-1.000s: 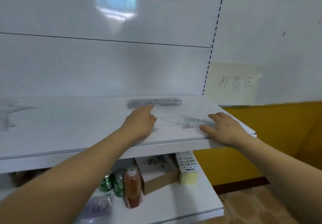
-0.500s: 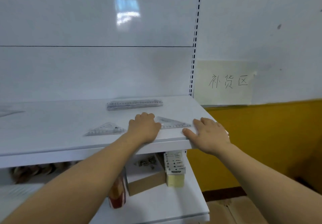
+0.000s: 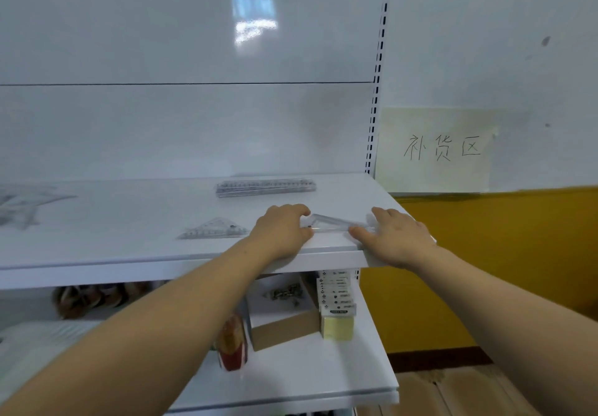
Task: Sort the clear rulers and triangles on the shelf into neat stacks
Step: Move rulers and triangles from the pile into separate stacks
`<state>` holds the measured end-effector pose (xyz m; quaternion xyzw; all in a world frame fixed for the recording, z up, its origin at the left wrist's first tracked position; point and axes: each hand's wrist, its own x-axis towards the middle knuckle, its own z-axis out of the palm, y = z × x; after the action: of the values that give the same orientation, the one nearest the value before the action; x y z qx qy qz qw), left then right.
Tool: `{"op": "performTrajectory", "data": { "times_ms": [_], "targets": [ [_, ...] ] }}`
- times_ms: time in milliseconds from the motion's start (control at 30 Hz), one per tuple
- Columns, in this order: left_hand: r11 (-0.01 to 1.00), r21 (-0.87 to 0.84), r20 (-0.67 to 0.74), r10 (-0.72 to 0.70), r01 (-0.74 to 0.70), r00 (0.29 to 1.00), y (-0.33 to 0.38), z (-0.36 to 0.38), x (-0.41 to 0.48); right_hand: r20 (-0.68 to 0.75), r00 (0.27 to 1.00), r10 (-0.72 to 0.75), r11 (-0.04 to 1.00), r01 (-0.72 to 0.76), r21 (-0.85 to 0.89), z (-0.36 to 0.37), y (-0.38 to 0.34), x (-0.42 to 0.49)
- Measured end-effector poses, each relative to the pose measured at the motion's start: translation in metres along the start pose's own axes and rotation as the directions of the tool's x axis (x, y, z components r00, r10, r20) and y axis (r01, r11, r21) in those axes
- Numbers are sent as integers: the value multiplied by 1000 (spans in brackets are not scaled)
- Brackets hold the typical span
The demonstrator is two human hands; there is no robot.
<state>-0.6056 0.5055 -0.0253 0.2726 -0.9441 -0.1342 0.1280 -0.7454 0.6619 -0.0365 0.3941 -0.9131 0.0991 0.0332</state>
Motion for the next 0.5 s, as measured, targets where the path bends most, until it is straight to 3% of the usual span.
{"op": "performTrajectory", "data": {
  "times_ms": [233, 500],
  "targets": [
    [996, 70, -18, -47, 49, 999, -54, -51, -20, 17, 996, -84, 996, 83, 38, -29, -57, 12],
    [967, 102, -11, -233, 233, 972, -195, -118, -92, 43, 958, -283, 958, 282, 45, -28, -225, 24]
  ]
}}
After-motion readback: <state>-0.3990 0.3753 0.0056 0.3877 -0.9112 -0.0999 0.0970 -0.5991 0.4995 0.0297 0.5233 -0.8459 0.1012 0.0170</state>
